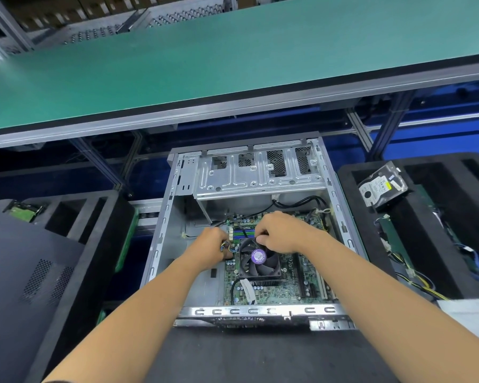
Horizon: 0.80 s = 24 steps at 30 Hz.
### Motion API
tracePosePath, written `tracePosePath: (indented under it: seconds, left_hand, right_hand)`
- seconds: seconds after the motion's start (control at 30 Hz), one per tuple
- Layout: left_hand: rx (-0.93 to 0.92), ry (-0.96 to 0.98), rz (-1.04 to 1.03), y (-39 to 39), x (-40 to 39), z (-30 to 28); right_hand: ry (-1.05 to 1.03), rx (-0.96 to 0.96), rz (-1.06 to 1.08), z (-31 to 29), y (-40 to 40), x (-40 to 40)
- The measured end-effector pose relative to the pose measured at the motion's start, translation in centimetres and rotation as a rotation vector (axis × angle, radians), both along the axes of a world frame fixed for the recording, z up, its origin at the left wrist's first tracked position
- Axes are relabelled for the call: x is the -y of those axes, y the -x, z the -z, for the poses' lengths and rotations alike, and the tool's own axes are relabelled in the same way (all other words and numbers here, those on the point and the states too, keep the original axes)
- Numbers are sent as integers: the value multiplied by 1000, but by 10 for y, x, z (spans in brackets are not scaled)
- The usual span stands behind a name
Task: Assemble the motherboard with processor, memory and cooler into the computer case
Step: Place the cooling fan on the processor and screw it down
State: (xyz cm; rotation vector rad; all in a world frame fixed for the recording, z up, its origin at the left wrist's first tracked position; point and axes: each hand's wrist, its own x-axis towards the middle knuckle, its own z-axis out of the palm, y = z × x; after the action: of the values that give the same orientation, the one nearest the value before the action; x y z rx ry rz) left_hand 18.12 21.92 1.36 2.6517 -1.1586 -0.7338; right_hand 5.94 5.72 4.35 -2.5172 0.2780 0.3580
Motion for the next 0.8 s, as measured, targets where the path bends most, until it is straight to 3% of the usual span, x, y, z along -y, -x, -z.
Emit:
tracePosePath:
  seconds: [0.33,0.8]
  left_hand:
    - [94,-135,104,4,5,-1]
    - [42,-89,97,-1,1,-3]
  right_hand:
    - [-13,-25,5,-3,2,-1]
    - [-10,-25,2,-5,1,-3]
